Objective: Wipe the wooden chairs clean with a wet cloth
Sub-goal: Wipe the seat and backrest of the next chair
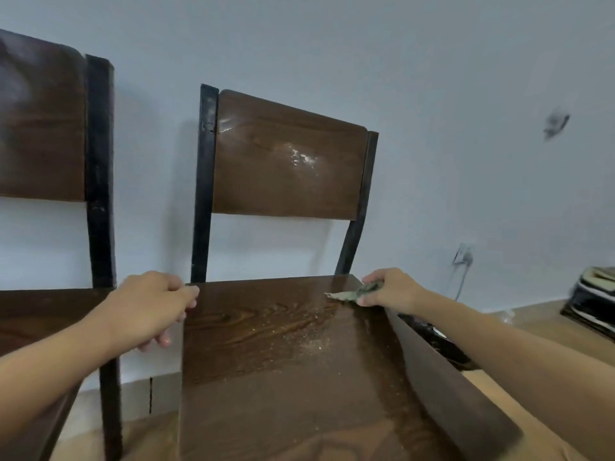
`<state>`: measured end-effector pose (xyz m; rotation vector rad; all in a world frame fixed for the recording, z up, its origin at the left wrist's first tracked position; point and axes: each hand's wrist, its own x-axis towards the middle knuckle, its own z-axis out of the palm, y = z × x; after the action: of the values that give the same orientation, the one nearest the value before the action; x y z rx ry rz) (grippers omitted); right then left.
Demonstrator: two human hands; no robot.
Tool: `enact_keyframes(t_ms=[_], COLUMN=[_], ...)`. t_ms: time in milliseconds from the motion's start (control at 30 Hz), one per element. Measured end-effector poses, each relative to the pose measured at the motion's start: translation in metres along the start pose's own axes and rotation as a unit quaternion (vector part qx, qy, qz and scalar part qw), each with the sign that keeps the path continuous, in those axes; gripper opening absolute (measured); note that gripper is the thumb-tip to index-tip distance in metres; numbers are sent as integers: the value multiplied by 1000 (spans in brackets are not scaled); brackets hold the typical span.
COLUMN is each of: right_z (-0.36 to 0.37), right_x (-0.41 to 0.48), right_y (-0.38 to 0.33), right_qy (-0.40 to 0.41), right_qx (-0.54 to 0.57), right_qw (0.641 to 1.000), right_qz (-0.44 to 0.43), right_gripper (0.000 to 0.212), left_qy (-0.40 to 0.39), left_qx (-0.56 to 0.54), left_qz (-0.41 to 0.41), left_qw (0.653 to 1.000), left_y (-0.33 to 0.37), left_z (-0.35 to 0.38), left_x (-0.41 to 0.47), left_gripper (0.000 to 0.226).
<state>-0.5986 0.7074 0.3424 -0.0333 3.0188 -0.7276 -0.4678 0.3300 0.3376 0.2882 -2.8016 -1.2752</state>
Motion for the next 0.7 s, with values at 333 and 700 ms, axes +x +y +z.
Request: enact_keyframes(t_ms=[333,700], right_z=[30,41], right_x=[8,-103], right_y=[-16,-69], right_qy=[78,-38], right_qx=[-109,-93], right_qw=[988,953], right_qz=[-80,-287], right_gripper=[23,26], left_qy=[45,53], left_qx=[40,20], left_qz=[6,17], left_qw=[998,998], left_y=[-7,-8], left_z=[13,8], left_x=[-11,-31], left_gripper=[15,10])
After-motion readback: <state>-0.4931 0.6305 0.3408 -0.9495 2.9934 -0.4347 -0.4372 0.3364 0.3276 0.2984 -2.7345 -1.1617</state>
